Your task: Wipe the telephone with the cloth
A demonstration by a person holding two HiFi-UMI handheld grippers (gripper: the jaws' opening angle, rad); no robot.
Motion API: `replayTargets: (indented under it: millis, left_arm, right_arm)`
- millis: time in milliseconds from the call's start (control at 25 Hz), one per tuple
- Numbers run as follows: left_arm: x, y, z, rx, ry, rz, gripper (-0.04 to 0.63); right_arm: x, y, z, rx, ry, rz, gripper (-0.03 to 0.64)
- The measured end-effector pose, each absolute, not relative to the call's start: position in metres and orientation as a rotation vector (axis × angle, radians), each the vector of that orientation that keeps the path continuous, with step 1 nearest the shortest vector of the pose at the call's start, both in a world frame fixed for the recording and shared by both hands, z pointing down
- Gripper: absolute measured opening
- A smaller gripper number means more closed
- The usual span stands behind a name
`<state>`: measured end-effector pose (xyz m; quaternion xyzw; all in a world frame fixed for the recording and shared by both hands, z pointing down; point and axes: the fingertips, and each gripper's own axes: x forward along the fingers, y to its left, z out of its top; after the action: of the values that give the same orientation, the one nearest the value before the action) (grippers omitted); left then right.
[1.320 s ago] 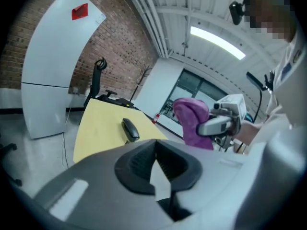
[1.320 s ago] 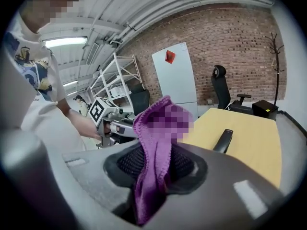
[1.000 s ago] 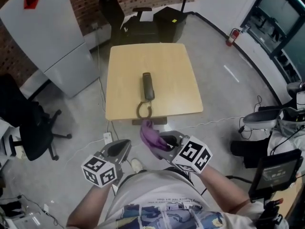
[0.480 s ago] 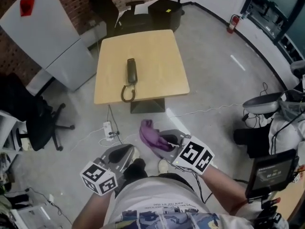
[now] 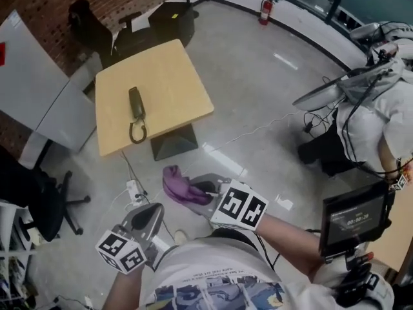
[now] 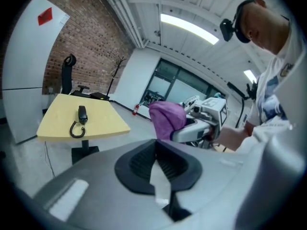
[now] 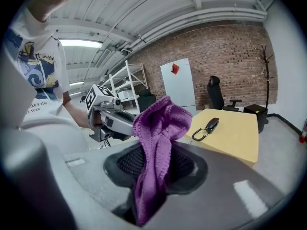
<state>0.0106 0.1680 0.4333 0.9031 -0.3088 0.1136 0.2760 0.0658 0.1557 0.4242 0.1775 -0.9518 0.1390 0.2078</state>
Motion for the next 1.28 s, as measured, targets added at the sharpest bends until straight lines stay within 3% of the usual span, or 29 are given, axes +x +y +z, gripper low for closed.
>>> replayTargets:
  millis: [240, 840, 1280]
  left_arm:
    - [0.01, 0.158, 0.423, 2.471, -0.771, 0.288, 0.005]
    - [-0.09, 0.182, 0.431, 2.476, -0.65, 0.287, 0.005]
    - [-0.092, 0.196, 0.441, 2.475, -0.478, 0.32, 0.005]
  right_arm:
    - [0.057, 0.151, 0.412, 0.548, -2.659, 0.364, 0.112]
    - [-0.04, 0.192, 0.411, 0.671, -2.583, 0.398, 0.11]
    - [-0.049, 0.212, 0.406, 0.801, -2.513, 0.459, 0.11]
